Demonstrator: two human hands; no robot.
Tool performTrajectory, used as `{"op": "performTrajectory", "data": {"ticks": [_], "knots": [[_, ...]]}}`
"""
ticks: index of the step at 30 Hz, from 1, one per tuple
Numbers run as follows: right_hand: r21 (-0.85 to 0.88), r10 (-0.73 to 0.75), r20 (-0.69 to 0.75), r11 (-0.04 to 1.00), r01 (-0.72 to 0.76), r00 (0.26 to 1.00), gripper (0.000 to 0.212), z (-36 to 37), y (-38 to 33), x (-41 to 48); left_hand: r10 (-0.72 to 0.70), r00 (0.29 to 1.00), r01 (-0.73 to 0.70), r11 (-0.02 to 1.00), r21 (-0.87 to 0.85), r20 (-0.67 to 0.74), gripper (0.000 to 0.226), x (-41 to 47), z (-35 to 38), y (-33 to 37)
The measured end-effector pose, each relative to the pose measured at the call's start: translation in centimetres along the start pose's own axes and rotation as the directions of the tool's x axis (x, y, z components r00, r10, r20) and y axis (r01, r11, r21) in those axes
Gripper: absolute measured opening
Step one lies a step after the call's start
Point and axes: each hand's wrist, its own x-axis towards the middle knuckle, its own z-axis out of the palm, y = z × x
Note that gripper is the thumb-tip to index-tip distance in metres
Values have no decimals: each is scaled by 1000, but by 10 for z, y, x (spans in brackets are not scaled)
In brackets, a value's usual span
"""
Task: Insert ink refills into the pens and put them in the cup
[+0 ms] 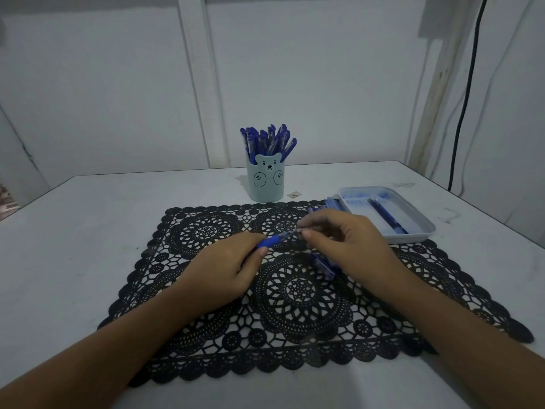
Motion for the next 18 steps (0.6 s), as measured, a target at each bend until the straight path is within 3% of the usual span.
{"op": "performTrajectory", "data": {"ticks": [11, 15, 18], "knots": [[-141, -24, 74, 989, 34, 997, 11, 4, 1, -2, 53, 999, -54, 997, 49, 10, 40, -3, -1, 5], [-247, -8, 138, 968, 42, 990, 34, 7, -2, -5, 88, 996, -89, 992, 88, 11, 35, -3, 0, 7], [-212, 0, 179, 976, 39, 984, 15, 5, -1, -5, 70, 998, -70, 996, 50, 6, 37, -3, 0, 5]]}}
